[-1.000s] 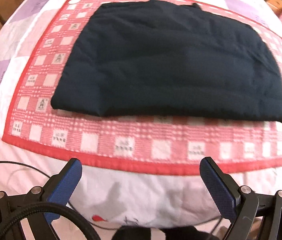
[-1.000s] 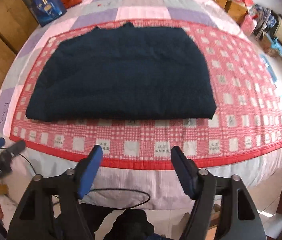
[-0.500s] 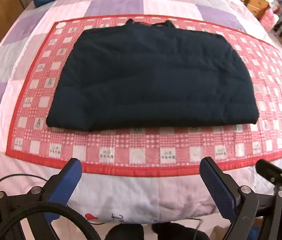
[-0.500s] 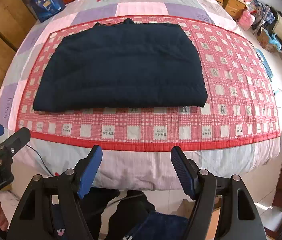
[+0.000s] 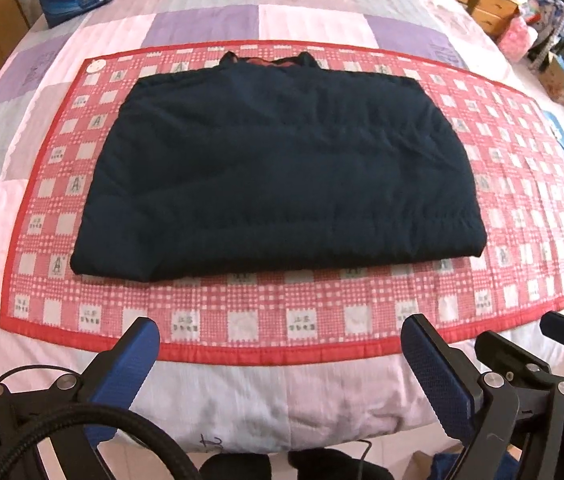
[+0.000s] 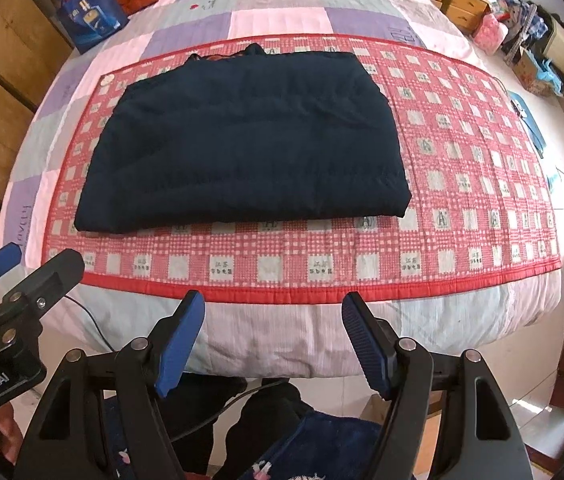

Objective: Fold large clothes

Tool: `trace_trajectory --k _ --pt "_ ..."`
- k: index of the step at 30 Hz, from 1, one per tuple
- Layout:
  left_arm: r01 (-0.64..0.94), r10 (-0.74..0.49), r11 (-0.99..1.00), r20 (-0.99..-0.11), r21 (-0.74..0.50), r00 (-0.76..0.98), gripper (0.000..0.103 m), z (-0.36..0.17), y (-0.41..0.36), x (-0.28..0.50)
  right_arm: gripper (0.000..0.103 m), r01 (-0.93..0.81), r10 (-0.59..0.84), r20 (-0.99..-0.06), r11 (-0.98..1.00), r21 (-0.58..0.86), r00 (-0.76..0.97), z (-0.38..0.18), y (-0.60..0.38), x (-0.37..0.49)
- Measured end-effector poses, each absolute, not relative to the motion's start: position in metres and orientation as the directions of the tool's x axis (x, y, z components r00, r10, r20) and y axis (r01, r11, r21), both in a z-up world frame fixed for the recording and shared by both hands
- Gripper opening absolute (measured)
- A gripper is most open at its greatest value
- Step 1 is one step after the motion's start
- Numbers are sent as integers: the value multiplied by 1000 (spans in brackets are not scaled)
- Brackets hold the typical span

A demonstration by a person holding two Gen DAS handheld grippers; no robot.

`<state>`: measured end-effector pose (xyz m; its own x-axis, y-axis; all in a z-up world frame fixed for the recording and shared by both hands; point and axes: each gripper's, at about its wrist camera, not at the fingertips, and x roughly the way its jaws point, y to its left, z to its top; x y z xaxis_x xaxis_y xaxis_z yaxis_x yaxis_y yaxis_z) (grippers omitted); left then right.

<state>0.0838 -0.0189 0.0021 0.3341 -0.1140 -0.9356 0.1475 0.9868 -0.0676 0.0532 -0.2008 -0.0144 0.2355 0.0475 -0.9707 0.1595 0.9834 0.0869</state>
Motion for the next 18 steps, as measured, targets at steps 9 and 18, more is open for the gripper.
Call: trace_trajectory --k 9,18 --pt "153 -89 987 -938 -40 335 100 3 -23 88 75 162 46 -971 983 85 234 -11 -202 57" --pt "158 -70 987 -949 -22 307 100 -3 -29 92 75 183 47 -976 979 87 213 -14 -205 58"
